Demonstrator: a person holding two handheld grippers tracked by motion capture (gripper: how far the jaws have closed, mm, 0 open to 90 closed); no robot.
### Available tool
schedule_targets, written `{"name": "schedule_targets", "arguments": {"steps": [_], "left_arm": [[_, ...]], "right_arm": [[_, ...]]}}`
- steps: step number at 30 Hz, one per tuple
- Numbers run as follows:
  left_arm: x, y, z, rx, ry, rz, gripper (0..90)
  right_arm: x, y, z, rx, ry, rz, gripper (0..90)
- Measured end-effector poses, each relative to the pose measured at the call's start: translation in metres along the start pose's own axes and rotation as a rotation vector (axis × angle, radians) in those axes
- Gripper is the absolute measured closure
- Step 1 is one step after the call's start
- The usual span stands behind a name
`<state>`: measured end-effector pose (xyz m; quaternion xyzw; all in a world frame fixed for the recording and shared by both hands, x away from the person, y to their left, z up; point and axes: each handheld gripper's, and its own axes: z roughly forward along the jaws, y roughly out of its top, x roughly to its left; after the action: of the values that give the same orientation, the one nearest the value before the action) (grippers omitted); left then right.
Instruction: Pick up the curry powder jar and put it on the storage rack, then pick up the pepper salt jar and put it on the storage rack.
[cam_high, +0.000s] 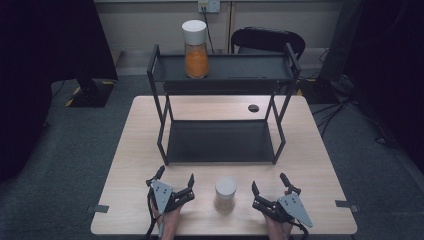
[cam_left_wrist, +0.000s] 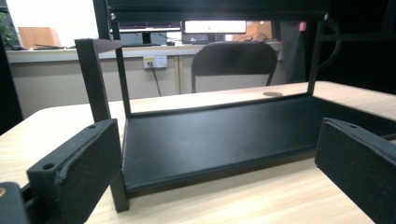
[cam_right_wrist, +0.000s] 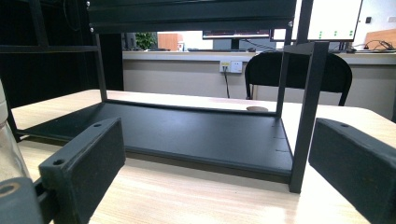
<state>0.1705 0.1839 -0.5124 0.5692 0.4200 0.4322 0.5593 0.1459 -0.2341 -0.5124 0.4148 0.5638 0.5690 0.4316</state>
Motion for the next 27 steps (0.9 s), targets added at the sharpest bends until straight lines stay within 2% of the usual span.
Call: {"name": "schedule_targets", "arguments": {"steps": [8, 22, 27], "left_arm": [[0.0020, -0.0050, -0.0030, -0.027, 0.008, -0.038, 0.0], [-0.0014, -0.0037, -0.0033, -0.019, 0.024, -0.033, 0.0], [-0.0017, -0.0036, -0.0033, -0.019, 0.027, -0.033, 0.0]], "right_arm": [[0.0000, -0.0001, 0.0000, 0.000, 0.000, 0.000, 2.8], [-0.0028, 0.0001, 0.0000, 0.001, 0.016, 0.001, 2.1], [-0.0038, 0.0032, 0.0014, 0.017, 0.024, -0.002, 2.1]]}}
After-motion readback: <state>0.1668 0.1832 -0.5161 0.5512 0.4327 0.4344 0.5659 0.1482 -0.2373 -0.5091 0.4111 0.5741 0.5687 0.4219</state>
